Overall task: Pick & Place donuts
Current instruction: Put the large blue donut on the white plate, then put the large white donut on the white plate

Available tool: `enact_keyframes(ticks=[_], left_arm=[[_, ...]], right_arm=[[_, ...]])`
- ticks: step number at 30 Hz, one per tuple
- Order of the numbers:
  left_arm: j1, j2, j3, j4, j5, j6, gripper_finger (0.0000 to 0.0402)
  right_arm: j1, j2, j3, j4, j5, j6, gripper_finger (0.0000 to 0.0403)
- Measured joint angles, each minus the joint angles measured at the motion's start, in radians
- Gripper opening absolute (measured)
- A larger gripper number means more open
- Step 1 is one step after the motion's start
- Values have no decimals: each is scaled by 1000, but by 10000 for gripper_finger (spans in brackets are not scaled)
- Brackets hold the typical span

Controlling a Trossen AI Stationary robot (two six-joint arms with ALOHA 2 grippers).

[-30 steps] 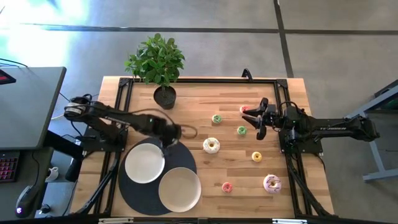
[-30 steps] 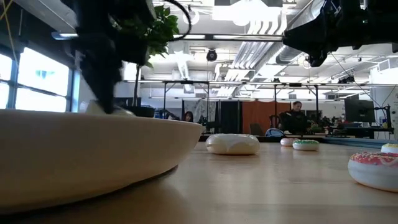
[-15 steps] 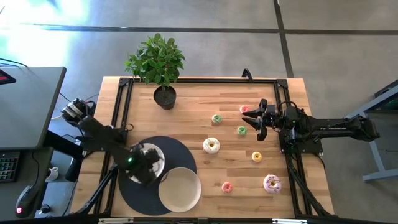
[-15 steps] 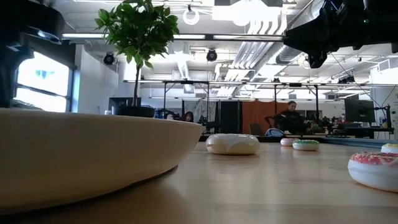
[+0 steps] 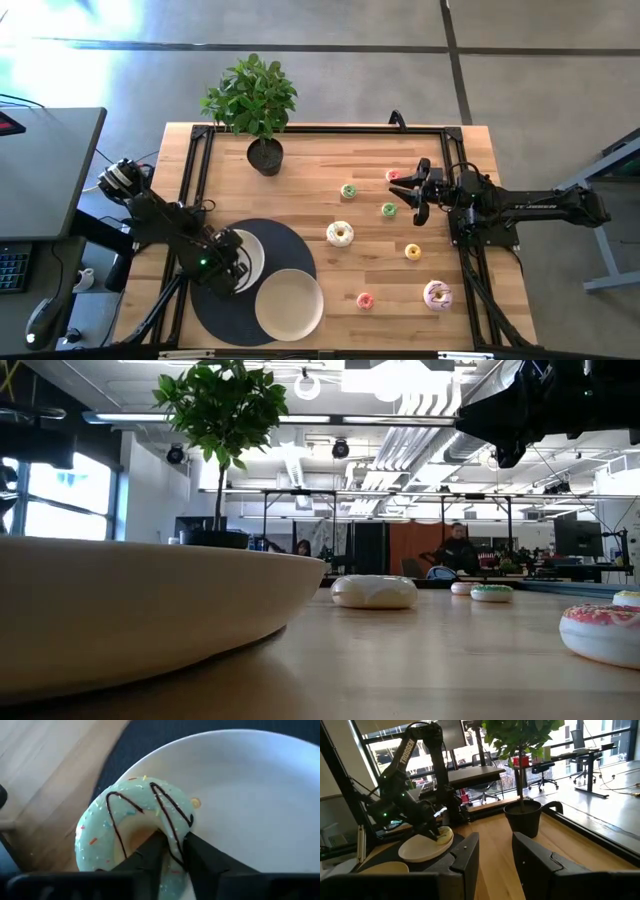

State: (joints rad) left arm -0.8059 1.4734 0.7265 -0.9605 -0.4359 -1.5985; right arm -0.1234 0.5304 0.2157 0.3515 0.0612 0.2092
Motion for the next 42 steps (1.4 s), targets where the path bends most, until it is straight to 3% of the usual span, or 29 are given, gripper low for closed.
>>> enact_keyframes(ticks=[7, 18, 23, 25, 27, 36, 42], left_arm=[[1, 0, 18, -5, 0, 21, 152], [1, 0, 116, -59, -78, 111, 158], [6, 0, 147, -2, -272, 238, 158], [30, 0, 153, 95, -358, 367, 159], [78, 0, 153, 220, -379, 526, 159], [406, 34, 152, 827, -51, 1157, 159], [573, 105, 153, 1127, 221, 1416, 159]], right_arm=[[0, 0, 0, -3, 0, 0, 114], [0, 0, 0, -21, 0, 0, 114], [0, 3, 0, -19, -1, 0, 114], [0, 13, 0, -18, -11, 0, 114], [0, 29, 0, -18, -14, 0, 114], [0, 126, 0, -33, -16, 11, 114], [0, 189, 0, -48, -8, 9, 114]])
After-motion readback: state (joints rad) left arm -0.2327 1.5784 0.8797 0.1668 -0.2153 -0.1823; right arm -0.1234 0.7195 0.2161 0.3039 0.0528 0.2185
